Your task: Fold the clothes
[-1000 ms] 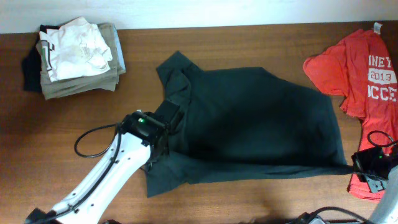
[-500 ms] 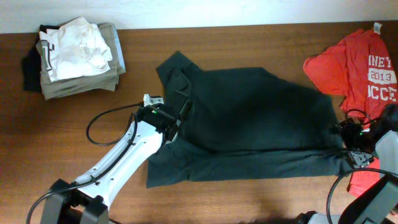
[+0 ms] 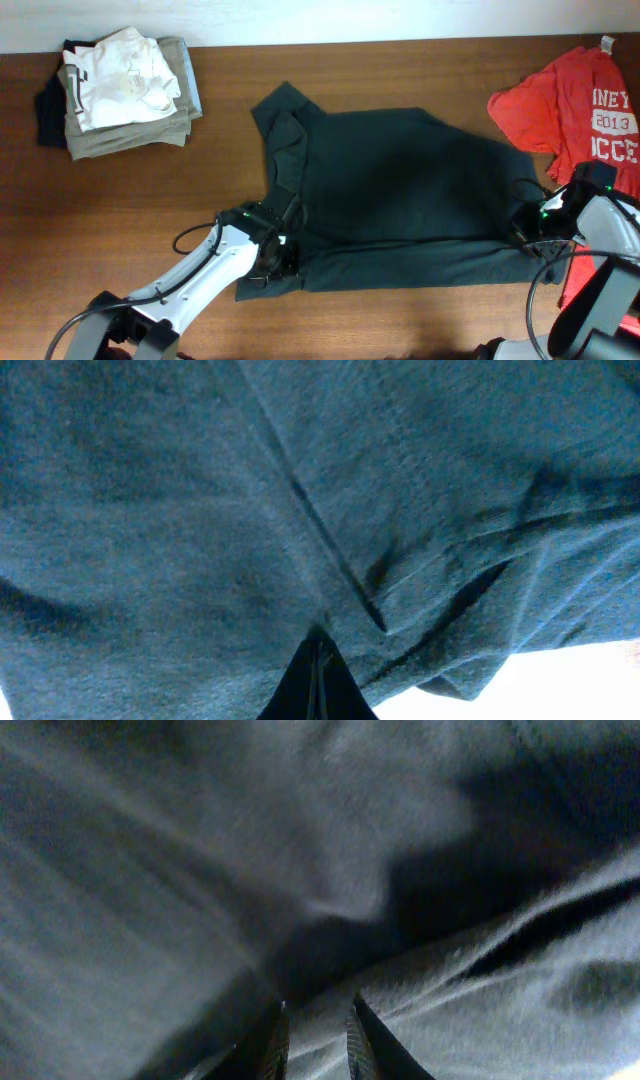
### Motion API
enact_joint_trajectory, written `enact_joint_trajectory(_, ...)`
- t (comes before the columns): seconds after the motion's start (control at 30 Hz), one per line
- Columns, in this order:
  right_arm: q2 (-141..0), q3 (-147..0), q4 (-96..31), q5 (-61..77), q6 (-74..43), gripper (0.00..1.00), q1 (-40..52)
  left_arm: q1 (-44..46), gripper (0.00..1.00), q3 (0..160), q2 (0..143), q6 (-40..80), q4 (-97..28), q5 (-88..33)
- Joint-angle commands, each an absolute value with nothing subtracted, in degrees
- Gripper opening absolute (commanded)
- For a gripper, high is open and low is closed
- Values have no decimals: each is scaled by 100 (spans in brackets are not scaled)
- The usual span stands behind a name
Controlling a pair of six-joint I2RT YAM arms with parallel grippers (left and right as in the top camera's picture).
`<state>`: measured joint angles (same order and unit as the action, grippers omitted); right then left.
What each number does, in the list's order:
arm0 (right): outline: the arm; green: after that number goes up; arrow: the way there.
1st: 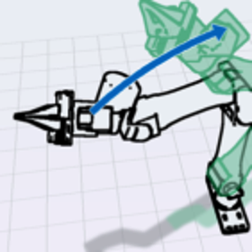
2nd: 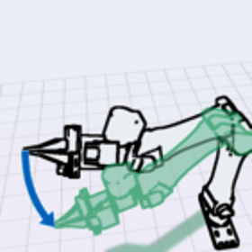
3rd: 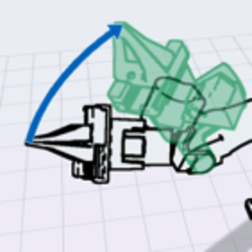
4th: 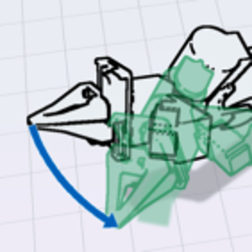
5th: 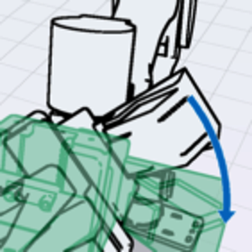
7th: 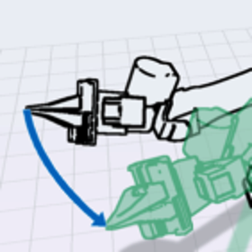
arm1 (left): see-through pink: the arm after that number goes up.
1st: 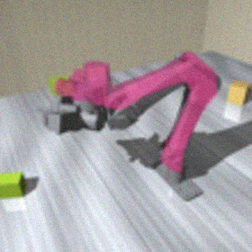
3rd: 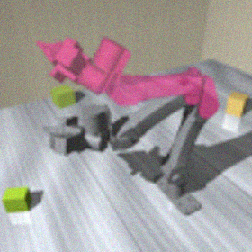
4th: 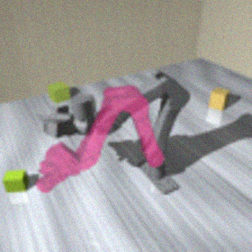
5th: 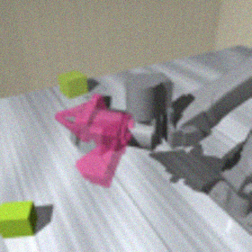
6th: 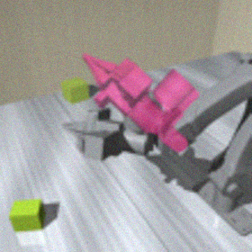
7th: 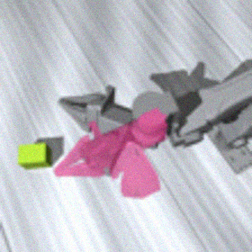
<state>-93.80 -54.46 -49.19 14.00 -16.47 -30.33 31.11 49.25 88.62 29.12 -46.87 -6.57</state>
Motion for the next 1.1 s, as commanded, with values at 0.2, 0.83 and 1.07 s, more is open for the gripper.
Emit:
enact_joint_trajectory(0.2,-10173,-5395,-4755,1284,-1892,15,-3002,2058,1,4866,9911,2921,-4582,-510)
enact_joint_trajectory(0.83,-6648,-5404,-6016,683,-2423,17,-2401,-16,1,5148,6604,2661,-6158,-325)
enact_joint_trajectory(1.07,-7950,-5387,-6045,676,-2281,90,-2401,1428,8,4936,7682,2344,-5424,-711)
